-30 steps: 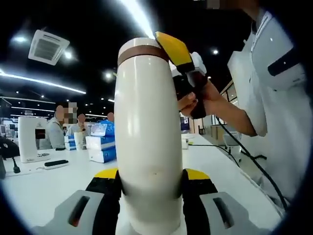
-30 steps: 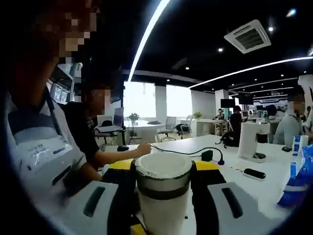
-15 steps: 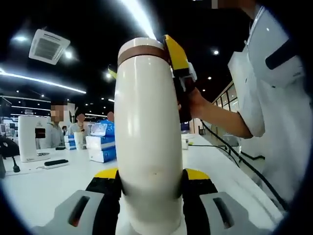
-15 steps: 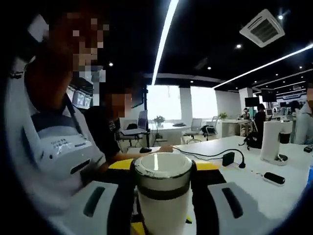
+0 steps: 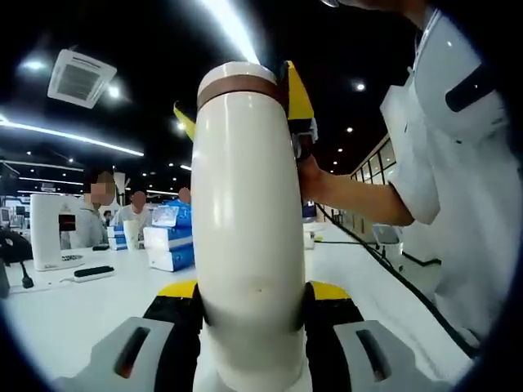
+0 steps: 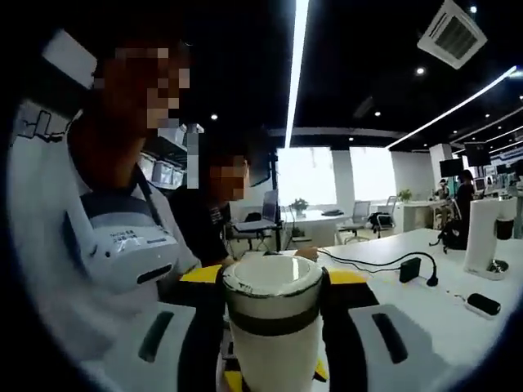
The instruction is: Grasp the water cup twist off the cup lid place the cup lid on the table
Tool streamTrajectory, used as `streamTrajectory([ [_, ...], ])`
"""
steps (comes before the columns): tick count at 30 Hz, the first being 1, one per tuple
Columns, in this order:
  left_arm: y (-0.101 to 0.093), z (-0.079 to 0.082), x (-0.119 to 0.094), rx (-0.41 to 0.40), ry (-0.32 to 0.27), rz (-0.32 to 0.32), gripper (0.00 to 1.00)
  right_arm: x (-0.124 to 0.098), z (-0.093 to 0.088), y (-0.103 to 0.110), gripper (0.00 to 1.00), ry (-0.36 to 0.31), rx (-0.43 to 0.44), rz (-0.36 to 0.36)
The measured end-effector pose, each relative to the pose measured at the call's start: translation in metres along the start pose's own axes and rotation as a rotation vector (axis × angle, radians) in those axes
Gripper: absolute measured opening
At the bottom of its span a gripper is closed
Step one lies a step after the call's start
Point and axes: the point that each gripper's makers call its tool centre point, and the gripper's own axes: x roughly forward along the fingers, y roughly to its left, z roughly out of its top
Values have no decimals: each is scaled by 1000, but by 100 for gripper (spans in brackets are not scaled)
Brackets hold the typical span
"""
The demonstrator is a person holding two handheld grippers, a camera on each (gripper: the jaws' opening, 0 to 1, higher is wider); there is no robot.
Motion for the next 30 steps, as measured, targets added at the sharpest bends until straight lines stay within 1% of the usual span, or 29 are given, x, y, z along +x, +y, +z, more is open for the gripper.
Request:
streamTrajectory([
  [4, -1, 0, 0, -1, -1, -2, 50, -1, -2, -6, 54, 41, -13, -93],
  [5, -1, 0, 0, 1, -1, -3, 50, -4, 0, -8, 56, 46, -5, -131],
  [7, -1, 0, 0, 6, -2, -5, 50, -12, 9, -10, 62, 28, 7, -200],
  [9, -1, 0, 0, 9, -2, -5, 50, -22, 15, -12, 66, 18, 33, -286],
  [10, -1, 1, 0, 8, -2, -5, 50, -27, 20, -9, 68, 11, 32, -325],
  [12, -2, 1, 1, 9, -1, -4, 50, -36, 29, -7, 71, -12, 27, -406],
  [15, -2, 1, 2, 10, 0, -3, 50, -48, 36, -6, 73, -40, 34, -548],
  [17, -2, 1, 2, 10, 1, -3, 50, -53, 35, -3, 74, -45, 49, -616],
  [18, -2, 1, 2, 11, 1, -3, 50, -55, 35, -3, 77, -48, 52, -660],
  [20, -2, 1, 2, 11, 1, -2, 50, -57, 33, -1, 80, -45, 30, -719],
  [22, -2, 1, 2, 11, 1, -1, 50, -61, 30, 3, 81, -49, 23, -788],
  [24, -1, 1, 2, 13, 2, -1, 50, -61, 28, 9, 82, -57, 9, -835],
  [25, -1, 1, 2, 13, 2, -1, 50, -62, 24, 12, 82, -58, 5, -881],
  [27, 0, 1, 2, 14, 2, 0, 50, -60, 19, 19, 83, -48, -16, -937],
  [28, -1, 1, 2, 14, 2, 0, 50, -58, 16, 22, 83, -35, -38, -957],
  [30, -1, 1, 2, 14, 2, 0, 50, -51, 9, 29, 82, -30, -40, -985],
])
